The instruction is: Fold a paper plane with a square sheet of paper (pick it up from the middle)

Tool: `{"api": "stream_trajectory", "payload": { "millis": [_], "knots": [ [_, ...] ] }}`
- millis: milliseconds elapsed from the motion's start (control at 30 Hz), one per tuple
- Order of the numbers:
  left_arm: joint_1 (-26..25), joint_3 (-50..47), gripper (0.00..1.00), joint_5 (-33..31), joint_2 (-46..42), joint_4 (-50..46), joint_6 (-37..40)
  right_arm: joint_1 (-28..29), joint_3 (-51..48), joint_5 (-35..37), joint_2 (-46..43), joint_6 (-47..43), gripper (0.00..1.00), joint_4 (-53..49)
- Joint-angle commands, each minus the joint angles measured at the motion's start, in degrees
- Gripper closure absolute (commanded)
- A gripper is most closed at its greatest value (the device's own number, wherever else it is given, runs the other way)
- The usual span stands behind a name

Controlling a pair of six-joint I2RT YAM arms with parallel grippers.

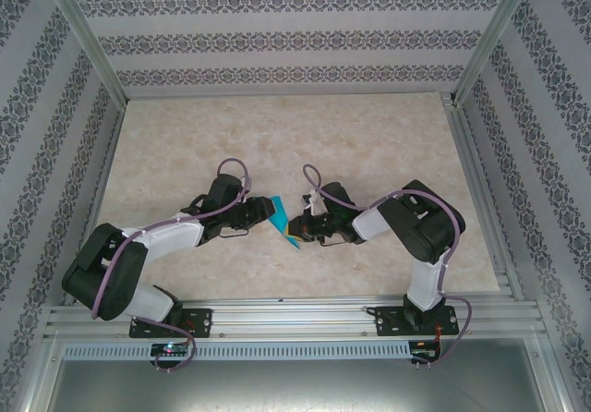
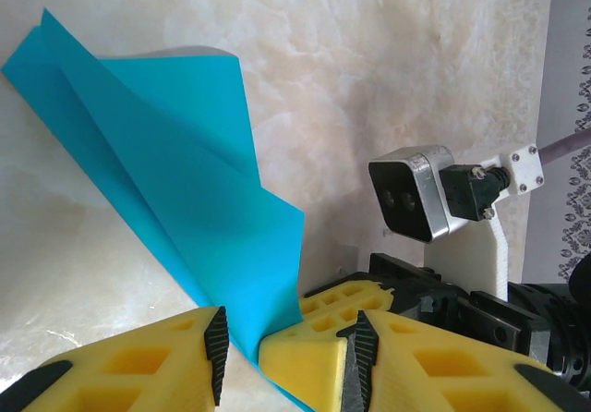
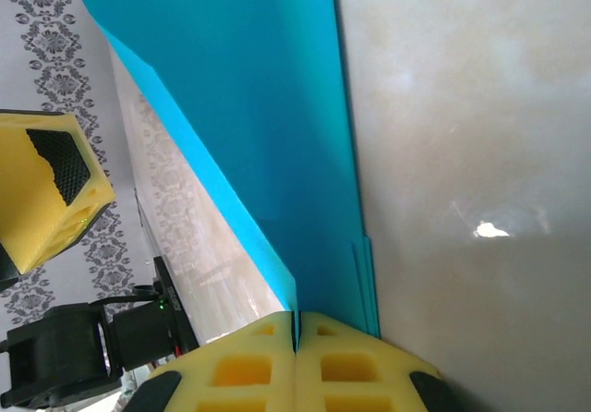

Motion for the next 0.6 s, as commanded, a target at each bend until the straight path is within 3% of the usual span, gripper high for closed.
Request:
{"api": "stream_trajectory", "payload": {
  "millis": [0, 567],
  "knots": [
    [-0.69, 1.05, 0.56, -1.08, -0.82, -1.98, -0.27, 0.37, -0.65, 8.56, 1.06, -2.52, 0.98, -8.38],
    [-0.66, 1.3, 0.55, 1.1, 1.06, 2.11, -1.66, 0.64, 1.45, 10.62, -1.53, -3.31, 0.99, -16.44]
  ]
}}
